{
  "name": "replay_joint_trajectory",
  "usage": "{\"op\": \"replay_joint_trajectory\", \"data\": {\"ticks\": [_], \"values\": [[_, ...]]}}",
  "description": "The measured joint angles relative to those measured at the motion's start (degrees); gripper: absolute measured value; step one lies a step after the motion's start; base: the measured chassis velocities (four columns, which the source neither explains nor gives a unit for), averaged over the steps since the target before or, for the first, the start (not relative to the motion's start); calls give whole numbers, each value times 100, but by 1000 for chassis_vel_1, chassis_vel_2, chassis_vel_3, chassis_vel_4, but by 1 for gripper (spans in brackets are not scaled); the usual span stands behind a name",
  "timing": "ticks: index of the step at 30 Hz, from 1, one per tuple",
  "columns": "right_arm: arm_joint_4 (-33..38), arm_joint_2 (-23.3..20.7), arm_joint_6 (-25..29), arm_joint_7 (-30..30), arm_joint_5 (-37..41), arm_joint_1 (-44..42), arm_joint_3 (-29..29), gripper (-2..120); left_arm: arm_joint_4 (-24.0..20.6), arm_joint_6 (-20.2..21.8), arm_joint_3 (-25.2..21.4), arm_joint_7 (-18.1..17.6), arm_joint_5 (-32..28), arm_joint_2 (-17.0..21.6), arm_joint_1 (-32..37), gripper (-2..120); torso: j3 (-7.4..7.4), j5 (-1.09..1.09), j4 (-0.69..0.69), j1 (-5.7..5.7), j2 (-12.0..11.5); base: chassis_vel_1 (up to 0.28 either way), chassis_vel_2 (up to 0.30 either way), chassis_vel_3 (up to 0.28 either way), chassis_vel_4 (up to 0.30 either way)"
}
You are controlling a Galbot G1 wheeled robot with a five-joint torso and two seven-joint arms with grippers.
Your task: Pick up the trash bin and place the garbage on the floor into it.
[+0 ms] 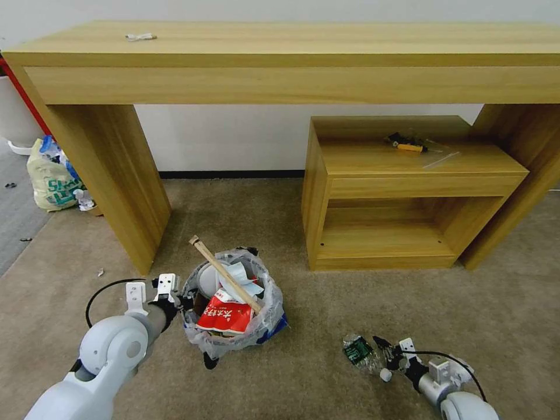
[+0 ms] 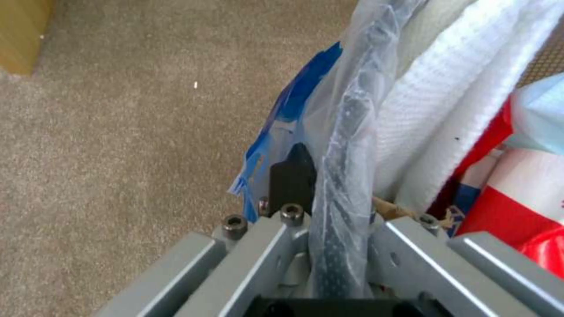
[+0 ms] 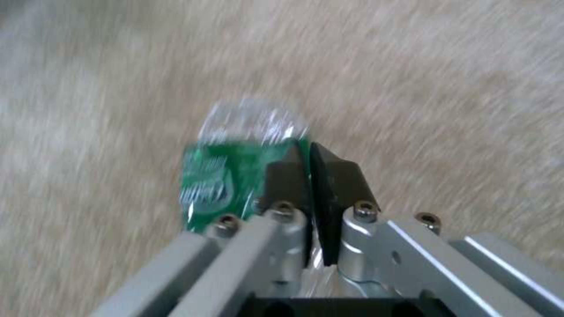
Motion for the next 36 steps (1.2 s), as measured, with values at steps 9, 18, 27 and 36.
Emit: {"op": "replay_joint_trajectory", "data": {"ticks": [9, 18, 27, 36], "values": [[-82, -333, -577, -10, -386, 211, -502, 38, -12, 0, -73, 15, 5, 0, 51, 0, 0, 0, 0, 0, 0, 0, 0, 0, 0], [-540, -226, -745, -83, -413, 768, -897, 72, -16, 0, -141, 62, 8, 29, 90, 0, 0, 0, 0, 0, 0, 0, 0, 0, 0], [-699, -103, -799, -15, -404, 914, -1038, 96, 24, 0, -130, 82, 6, 9, 56, 0, 0, 0, 0, 0, 0, 0, 0, 0, 0], [-756, -103, -763, -14, -401, 949, -1047, 73, 37, 0, -136, 91, 2, 22, 30, 0, -1, -1, -1, 0, 0, 0, 0, 0, 0]]}}
